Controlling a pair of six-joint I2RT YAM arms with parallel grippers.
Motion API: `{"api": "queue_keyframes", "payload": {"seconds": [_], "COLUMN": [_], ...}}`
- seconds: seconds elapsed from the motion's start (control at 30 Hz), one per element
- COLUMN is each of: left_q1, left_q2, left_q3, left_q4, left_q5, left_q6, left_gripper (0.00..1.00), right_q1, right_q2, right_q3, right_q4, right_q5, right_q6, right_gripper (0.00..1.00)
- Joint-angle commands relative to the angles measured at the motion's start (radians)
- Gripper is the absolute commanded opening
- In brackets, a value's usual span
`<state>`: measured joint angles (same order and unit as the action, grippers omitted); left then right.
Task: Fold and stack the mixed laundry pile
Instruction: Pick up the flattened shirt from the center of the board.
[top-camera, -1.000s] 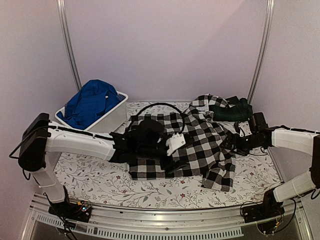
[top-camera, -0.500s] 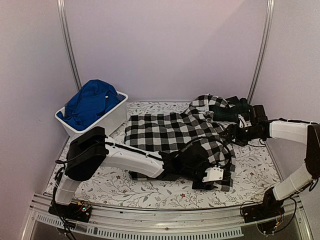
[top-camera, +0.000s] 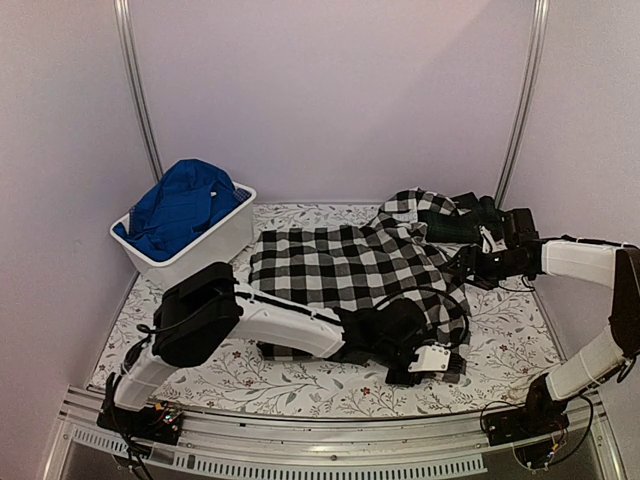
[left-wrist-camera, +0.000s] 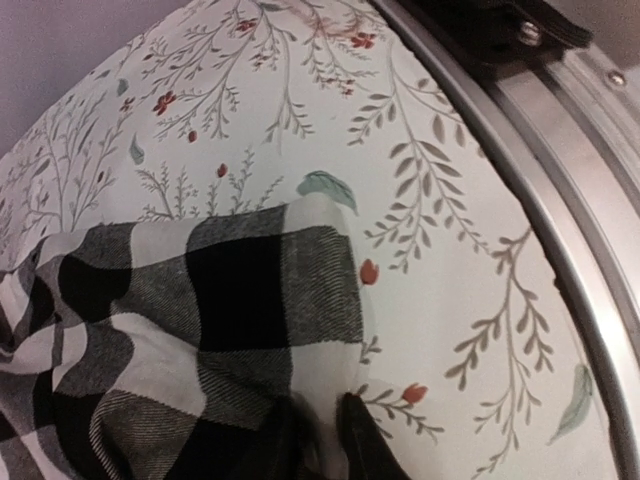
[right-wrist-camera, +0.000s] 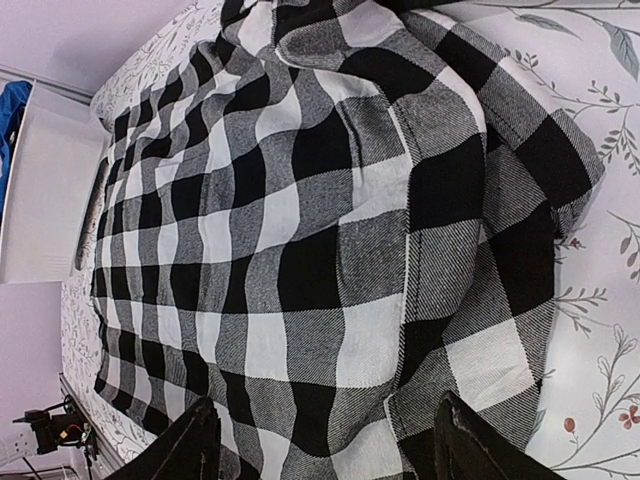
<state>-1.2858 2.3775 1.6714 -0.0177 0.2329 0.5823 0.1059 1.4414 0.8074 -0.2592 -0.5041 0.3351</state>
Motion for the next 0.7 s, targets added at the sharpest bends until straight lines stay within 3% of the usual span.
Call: {"api": "queue_keyframes", "payload": {"seconds": [0.0,0.23,0.5,0.67], "left_q1": [0.049,0.272,0.566,0.666], "left_q2": [-0.062,-0.195,-0.056,0.04], "left_q3": [0.018,-0.056,-0.032,0.004], "left_q4": [-0.009,0.221,0.342,0.398], "left_q5": [0.095,0.258,0.134,0.206], "left_q6": [-0.086,-0.381,-0.78,-0.914], "left_gripper": [0.0,0.0,0.0,0.02], "right_q1": [-0.013,-0.031,-0.044,-0.043], "right_q2": [0.004,-0.003,-0.014,-0.005], "right_q3": [0.017,0.047,0.046,0.002], "right_q4": [0.009,0.001,-0.004,0.032], "right_q5": [-0.008,-0.009,-0.014,-0.104], "right_q6": [-0.02,-0.026,-0.032,-0.042], "right_gripper": [0.72,0.72,0.72,0.71]}}
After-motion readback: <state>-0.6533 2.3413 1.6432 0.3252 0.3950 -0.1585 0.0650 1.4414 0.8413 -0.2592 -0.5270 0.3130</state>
